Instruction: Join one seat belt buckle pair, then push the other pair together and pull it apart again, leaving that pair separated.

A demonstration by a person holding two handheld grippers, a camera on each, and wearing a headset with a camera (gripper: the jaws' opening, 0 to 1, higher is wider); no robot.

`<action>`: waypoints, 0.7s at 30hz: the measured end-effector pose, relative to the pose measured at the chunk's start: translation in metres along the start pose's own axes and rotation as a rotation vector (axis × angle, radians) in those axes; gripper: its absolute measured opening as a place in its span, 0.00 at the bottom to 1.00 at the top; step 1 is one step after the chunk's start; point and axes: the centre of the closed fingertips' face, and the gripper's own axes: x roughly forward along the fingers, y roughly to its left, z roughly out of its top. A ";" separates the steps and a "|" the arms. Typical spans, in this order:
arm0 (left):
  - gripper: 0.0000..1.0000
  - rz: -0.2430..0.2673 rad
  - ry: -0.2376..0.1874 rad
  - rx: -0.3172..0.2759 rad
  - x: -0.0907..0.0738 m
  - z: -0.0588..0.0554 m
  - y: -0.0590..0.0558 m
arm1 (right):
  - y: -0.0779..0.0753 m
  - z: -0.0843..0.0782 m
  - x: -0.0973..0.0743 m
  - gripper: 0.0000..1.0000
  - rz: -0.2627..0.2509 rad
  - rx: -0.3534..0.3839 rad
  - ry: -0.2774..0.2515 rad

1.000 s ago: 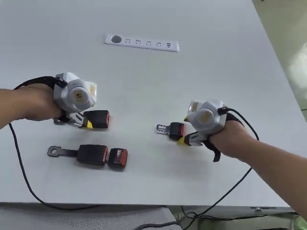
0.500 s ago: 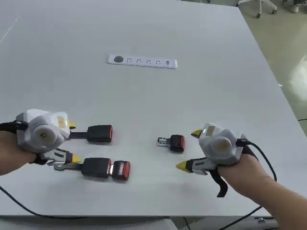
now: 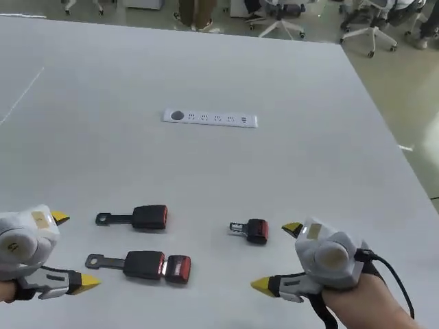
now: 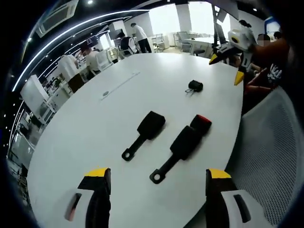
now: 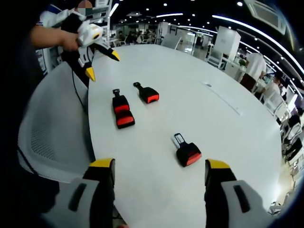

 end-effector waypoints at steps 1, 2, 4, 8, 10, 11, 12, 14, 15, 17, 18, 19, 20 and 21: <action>0.85 0.009 0.000 -0.011 -0.002 -0.002 0.002 | -0.001 0.000 -0.003 0.81 -0.006 0.006 -0.003; 0.86 0.021 0.000 -0.019 -0.007 -0.005 0.004 | -0.002 0.000 -0.004 0.82 -0.009 0.009 -0.005; 0.87 0.033 0.002 -0.049 -0.013 -0.009 0.006 | -0.003 -0.003 -0.008 0.84 -0.018 0.018 -0.005; 0.93 0.053 0.014 -0.075 -0.022 -0.020 0.008 | -0.001 -0.006 -0.014 0.89 -0.025 0.033 -0.009; 0.97 0.065 0.021 -0.087 -0.026 -0.024 0.008 | 0.000 -0.008 -0.014 0.91 -0.027 0.040 -0.008; 0.99 0.073 0.018 -0.091 -0.029 -0.025 0.008 | 0.000 -0.009 -0.015 0.92 -0.032 0.042 -0.005; 1.00 0.078 0.017 -0.093 -0.030 -0.026 0.008 | 0.001 -0.010 -0.015 0.94 -0.035 0.042 -0.005; 1.00 0.087 0.028 -0.091 -0.032 -0.029 0.008 | 0.002 -0.012 -0.015 0.96 -0.040 0.046 -0.003; 1.00 0.106 0.037 -0.064 -0.034 -0.030 0.010 | 0.003 -0.013 -0.015 0.98 -0.044 0.048 0.001; 1.00 0.108 0.033 -0.064 -0.036 -0.030 0.010 | 0.006 -0.011 -0.015 1.00 -0.042 0.044 -0.012; 1.00 0.104 0.031 -0.076 -0.036 -0.030 0.009 | 0.007 -0.008 -0.015 1.00 -0.038 0.050 -0.026; 1.00 0.106 0.032 -0.081 -0.036 -0.030 0.009 | 0.010 -0.005 -0.014 1.00 -0.028 0.061 -0.040; 1.00 0.111 0.031 -0.079 -0.037 -0.031 0.010 | 0.010 -0.005 -0.014 1.00 -0.029 0.065 -0.042; 1.00 0.113 0.032 -0.081 -0.038 -0.032 0.009 | 0.012 -0.005 -0.013 1.00 -0.032 0.061 -0.037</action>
